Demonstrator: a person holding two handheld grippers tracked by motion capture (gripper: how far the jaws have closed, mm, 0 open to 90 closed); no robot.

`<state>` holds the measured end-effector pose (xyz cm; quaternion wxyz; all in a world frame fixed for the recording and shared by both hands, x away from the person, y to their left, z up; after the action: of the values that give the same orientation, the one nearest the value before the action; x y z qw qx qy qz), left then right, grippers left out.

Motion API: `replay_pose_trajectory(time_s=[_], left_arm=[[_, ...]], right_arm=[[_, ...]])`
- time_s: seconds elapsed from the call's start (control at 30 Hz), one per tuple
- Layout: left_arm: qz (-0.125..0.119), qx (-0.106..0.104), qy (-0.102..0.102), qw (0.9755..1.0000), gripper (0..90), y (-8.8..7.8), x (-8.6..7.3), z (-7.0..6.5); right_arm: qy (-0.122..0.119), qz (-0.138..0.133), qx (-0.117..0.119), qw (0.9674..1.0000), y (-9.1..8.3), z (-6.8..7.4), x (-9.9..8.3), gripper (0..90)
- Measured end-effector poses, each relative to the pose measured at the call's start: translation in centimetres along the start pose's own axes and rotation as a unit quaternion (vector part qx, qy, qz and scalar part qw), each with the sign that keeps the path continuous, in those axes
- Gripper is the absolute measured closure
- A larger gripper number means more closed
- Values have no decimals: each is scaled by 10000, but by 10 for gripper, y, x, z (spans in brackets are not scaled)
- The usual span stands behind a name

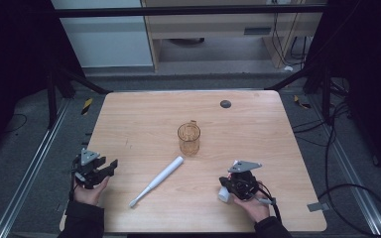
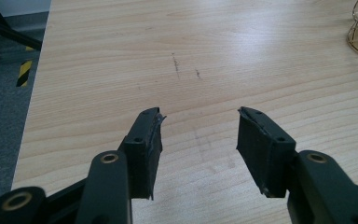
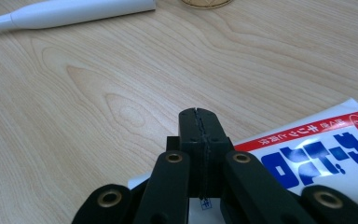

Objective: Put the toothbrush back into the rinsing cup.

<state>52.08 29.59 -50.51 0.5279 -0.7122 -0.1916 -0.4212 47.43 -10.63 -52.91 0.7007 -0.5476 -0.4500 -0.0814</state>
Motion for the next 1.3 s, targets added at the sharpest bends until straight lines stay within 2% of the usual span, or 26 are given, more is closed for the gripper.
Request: replay_pose_trajectory(time_s=[0.3, 0.57, 0.63, 0.67, 0.7, 0.83, 0.87, 0.93, 1.0, 1.03, 1.07, 1.1, 1.17, 1.2, 1.23, 1.27, 1.3], left_arm=[[19, -10, 9, 10000, 487, 1, 0, 0], [28, -24, 11, 10000, 487, 1, 0, -1], [34, -61, 5, 10000, 496, 0, 0, -2], [34, -150, 33, 9999, 512, -1, 1, -5], [34, -150, 33, 9999, 522, -1, 1, -5], [79, -420, 169, 9989, 566, -1, 1, -20], [137, -527, 321, 9980, 614, 0, 1, -29], [215, -632, 461, 9967, 655, 1, 0, -38], [304, -778, 528, 9951, 700, 4, -2, -45], [393, -911, 557, 9935, 715, 6, -4, -50], [393, -911, 557, 9935, 737, 6, -4, -50], [474, -1036, 575, 9918, 737, 7, -6, -55], [627, -1162, 636, 9892, 796, 11, -9, -62], [745, -1262, 710, 9867, 812, 13, -13, -68], [745, -1262, 710, 9867, 828, 13, -13, -68], [836, -1392, 769, 9837, 844, 14, -15, -74], [864, -1443, 799, 9825, 856, 14, -16, -77]], right_arm=[[58, -1, 56, 10000, 0, 0, 0, 900], [14, -18, 73, 10000, 0, 0, -1, 900], [16, -13, 74, 10000, 0, 1, -1, 900], [16, -94, 109, 9999, -1, 2, 1, 900], [49, -161, 147, 9998, -2, 2, 2, 900], [63, -364, 94, 9993, -9, 0, 7, 900], [96, -462, 33, 9989, -12, -4, 9, 900], [151, -509, -8, 9986, -16, -7, 10, 900], [162, -559, -70, 9983, -18, -11, 10, 900], [182, -565, -93, 9982, -19, -12, 10, 900], [182, -565, -93, 9982, -19, -12, 10, 900], [190, -585, -129, 9980, -21, -14, 10, 900], [203, -611, -210, 9977, -23, -19, 9, 900], [194, -634, -226, 9975, -24, -20, 9, 900], [194, -634, -226, 9975, -24, -20, 9, 900], [221, -637, -254, 9974, -25, -22, 9, 900], [212, -643, -269, 9973, -26, -22, 9, 900]])
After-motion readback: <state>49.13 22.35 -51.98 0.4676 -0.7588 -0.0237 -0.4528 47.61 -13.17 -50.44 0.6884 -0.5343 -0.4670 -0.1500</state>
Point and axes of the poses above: each handheld gripper's, and its own axes: y roughly forward along the jaws, x roughly out of its top, z roughly to its left, the point moved 8 cm from there along y, roughly forward along the jaws, and after that the axes turned 9 degrees about -x, right-handed, at the moved point
